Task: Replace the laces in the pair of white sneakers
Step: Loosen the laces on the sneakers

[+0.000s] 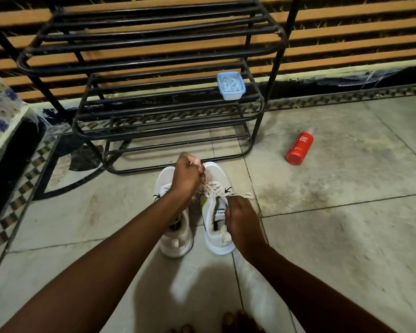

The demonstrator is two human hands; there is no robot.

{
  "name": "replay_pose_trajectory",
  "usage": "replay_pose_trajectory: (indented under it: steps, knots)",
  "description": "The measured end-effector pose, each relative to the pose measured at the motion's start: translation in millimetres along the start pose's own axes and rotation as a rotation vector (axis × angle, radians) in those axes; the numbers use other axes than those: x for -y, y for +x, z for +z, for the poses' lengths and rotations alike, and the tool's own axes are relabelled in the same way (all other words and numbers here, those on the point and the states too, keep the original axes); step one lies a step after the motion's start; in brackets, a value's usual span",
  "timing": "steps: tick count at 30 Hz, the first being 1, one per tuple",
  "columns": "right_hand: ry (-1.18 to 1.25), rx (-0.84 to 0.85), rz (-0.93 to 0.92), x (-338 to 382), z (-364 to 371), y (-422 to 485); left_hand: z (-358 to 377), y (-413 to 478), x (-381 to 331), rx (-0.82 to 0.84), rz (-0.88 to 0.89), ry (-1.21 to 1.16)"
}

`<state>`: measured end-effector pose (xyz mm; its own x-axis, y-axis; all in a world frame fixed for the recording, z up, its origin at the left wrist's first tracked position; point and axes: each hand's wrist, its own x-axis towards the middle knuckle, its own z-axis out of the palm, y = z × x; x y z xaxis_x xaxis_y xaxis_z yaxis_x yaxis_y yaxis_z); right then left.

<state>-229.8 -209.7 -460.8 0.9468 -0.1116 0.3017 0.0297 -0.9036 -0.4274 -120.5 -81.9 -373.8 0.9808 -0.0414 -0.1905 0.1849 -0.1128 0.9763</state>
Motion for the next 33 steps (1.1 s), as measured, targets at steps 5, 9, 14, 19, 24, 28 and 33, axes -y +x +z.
replay_pose_trajectory:
  steps: [5, 9, 14, 19, 24, 28, 33]
  knots:
    - [0.01, 0.011, 0.02, 2, -1, 1, -13, 2, 13, 0.497, 0.675, 0.927]
    - [0.012, 0.013, 0.037, 2, -3, 1, -15, 6, 12, 0.573, 0.56, 1.052]
    - [-0.008, 0.021, -0.001, 4, -3, 1, -7, -3, 9, 0.256, 0.391, 1.118]
    - [-0.001, 0.0, 0.013, 2, -4, 1, -6, -13, 7, 0.035, 0.365, 0.586]
    - [-0.011, 0.002, 0.026, 4, -4, 0, -3, -7, -11, -0.037, -0.026, -0.228]
    - [-0.054, -0.022, 0.04, 7, -4, -2, -26, 1, -6, 0.421, 0.593, 0.732]
    - [-0.092, -0.049, 0.034, 9, -4, -2, -18, 0, -4, 0.579, 0.835, 1.426]
